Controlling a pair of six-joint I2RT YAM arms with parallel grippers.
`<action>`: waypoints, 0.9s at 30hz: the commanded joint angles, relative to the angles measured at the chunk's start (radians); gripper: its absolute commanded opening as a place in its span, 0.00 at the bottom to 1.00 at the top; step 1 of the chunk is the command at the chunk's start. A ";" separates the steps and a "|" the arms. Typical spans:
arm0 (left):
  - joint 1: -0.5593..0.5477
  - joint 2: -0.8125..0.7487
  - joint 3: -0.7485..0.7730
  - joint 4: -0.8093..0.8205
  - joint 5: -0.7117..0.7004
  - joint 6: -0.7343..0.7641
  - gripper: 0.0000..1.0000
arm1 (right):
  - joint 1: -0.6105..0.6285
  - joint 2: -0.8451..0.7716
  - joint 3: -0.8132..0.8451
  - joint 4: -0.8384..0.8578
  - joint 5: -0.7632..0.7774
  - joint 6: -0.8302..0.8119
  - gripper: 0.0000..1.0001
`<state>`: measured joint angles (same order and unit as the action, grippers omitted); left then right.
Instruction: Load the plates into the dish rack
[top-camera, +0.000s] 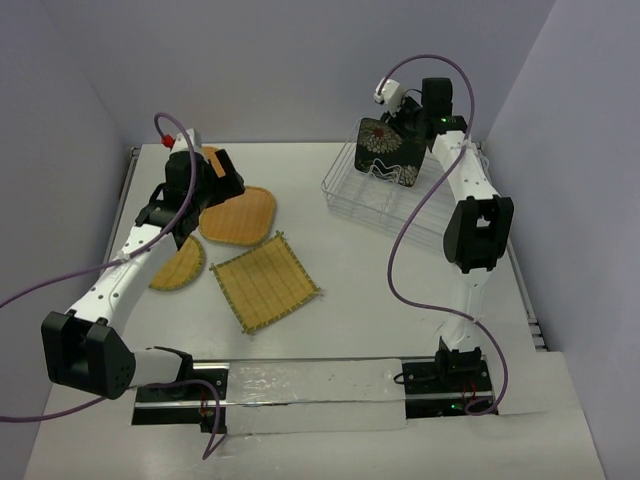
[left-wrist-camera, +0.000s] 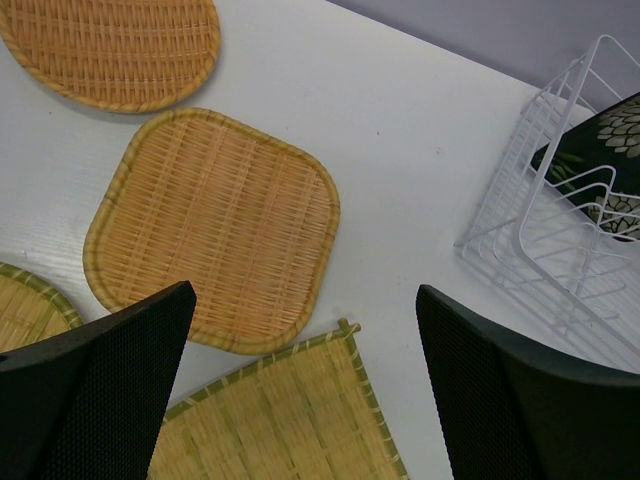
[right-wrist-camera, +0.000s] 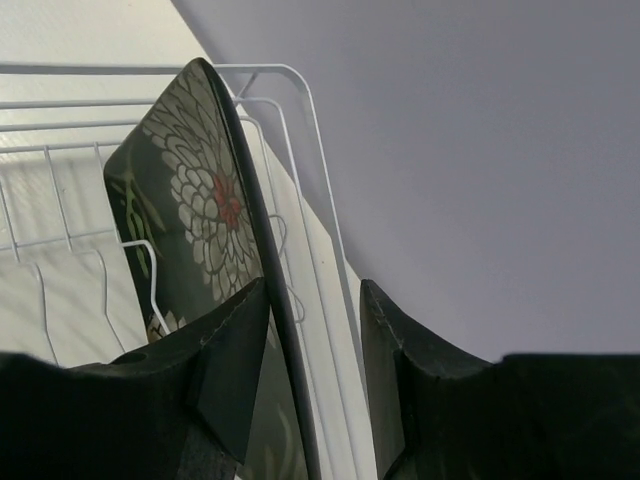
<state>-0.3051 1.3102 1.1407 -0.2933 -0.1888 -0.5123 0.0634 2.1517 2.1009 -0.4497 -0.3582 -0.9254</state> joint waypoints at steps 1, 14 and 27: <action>0.008 -0.048 -0.001 0.003 0.023 -0.020 0.99 | -0.019 -0.028 -0.006 0.092 0.029 0.030 0.49; 0.008 -0.119 -0.095 -0.128 -0.036 -0.184 0.99 | -0.008 -0.230 0.112 0.131 0.180 0.706 1.00; 0.001 -0.409 -0.490 -0.158 0.080 -0.429 0.99 | 0.401 -0.689 -0.686 0.138 0.080 1.070 1.00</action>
<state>-0.3042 0.9758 0.7392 -0.4569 -0.1820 -0.8376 0.3094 1.4543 1.5720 -0.3084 -0.1356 0.0698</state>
